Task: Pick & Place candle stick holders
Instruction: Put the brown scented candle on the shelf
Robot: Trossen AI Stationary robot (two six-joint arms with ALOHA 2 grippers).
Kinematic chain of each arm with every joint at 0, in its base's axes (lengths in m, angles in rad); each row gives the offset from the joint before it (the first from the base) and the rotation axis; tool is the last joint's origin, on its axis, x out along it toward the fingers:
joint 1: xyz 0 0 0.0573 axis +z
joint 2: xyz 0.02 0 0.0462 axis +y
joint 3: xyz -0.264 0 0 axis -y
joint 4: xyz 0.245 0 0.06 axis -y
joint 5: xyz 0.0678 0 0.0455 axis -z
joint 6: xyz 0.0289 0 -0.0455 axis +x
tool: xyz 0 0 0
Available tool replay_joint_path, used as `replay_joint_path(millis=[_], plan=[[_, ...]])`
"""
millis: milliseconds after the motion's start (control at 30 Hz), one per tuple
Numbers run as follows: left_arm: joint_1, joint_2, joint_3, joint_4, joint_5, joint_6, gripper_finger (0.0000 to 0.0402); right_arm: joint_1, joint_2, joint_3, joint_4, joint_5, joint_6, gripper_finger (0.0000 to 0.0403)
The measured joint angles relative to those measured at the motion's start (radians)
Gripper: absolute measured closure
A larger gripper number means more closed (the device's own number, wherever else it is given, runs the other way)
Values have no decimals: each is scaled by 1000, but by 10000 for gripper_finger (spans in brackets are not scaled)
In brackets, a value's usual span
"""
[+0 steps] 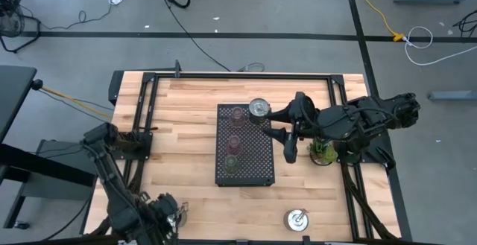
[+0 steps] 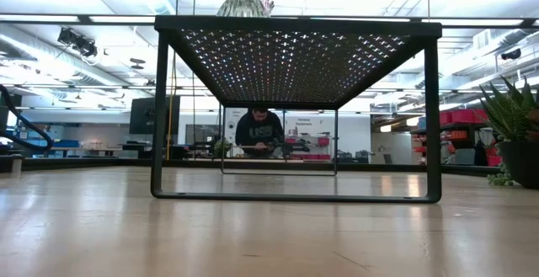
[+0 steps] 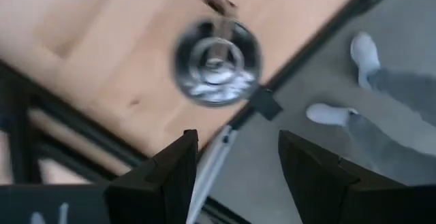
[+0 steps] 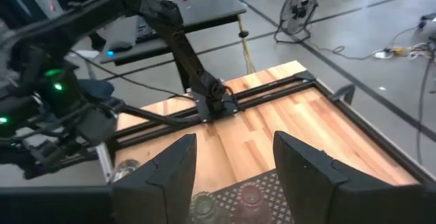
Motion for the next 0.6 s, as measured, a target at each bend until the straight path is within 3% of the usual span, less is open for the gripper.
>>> replay_joint_path(millis=[133, 267, 433, 600], plan=[[2, 0, -77, 157, 8, 16, 189, 0, 0, 0, 0, -9, -10, 206], [17, 0, -137, 211, 9, -42, 168, 0, 0, 0, -3, -24, -52, 206], [56, 1, -156, 187, 6, -53, 131, 0, 0, 0, -22, -99, -67, 206], [98, 1, -156, 184, -30, -54, 103, 0, 0, 0, -34, -105, -80, 206]])
